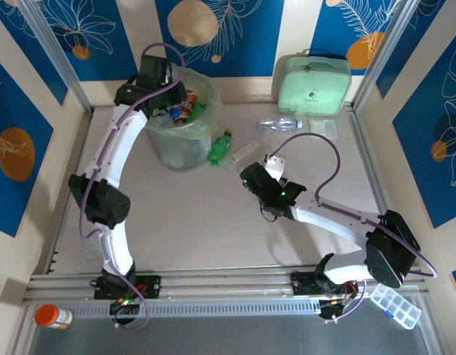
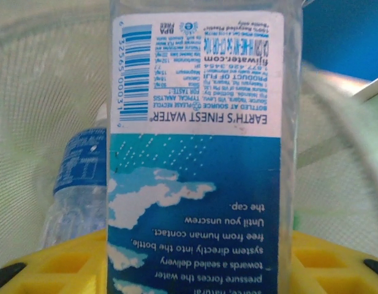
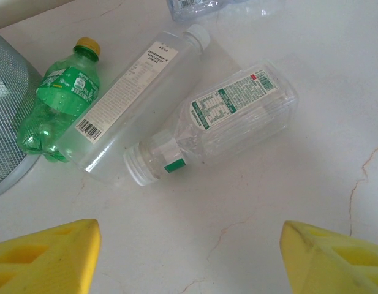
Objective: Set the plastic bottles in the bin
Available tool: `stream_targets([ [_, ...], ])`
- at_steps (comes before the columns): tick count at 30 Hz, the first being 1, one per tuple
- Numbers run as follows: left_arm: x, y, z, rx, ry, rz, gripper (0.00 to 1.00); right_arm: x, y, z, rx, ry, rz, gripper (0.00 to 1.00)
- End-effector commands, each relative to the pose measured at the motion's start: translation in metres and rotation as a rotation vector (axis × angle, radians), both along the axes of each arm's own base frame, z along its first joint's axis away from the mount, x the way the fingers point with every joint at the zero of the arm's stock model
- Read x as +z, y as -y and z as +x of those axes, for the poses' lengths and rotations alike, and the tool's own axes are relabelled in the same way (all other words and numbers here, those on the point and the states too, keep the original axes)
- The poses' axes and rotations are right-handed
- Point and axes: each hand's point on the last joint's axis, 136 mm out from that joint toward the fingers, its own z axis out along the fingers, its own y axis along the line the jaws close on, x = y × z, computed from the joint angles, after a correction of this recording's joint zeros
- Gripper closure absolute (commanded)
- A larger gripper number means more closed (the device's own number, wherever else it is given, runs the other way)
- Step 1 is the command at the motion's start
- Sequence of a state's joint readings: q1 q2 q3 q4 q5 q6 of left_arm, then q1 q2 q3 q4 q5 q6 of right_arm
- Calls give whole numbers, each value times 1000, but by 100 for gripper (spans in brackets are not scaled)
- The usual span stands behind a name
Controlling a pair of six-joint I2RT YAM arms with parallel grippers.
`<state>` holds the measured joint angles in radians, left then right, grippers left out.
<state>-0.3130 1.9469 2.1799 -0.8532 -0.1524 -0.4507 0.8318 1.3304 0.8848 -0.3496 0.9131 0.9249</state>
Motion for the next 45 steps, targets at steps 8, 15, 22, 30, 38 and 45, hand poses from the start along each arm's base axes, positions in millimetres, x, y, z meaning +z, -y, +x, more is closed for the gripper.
stream_targets([
  [8, -34, -46, -6, 36, -100, 283, 70, 7, -7, 6, -2, 10, -3, 23],
  [15, -48, -48, -3, 7, -140, 249, 43, 9, -7, 6, -4, 13, -12, 23],
  [22, -22, -34, -6, -38, -77, 155, 16, 9, -6, 7, -4, 17, -20, 22],
  [30, 24, -23, -20, -88, 22, 64, 13, 11, -3, 7, -15, 26, -24, 22],
  [38, 79, -7, -56, -128, 168, -2, 15, 18, 7, 6, -44, 54, -12, 22],
  [45, 91, 15, -96, -177, 195, -3, 18, 15, 12, 7, -59, 41, 11, 22],
])
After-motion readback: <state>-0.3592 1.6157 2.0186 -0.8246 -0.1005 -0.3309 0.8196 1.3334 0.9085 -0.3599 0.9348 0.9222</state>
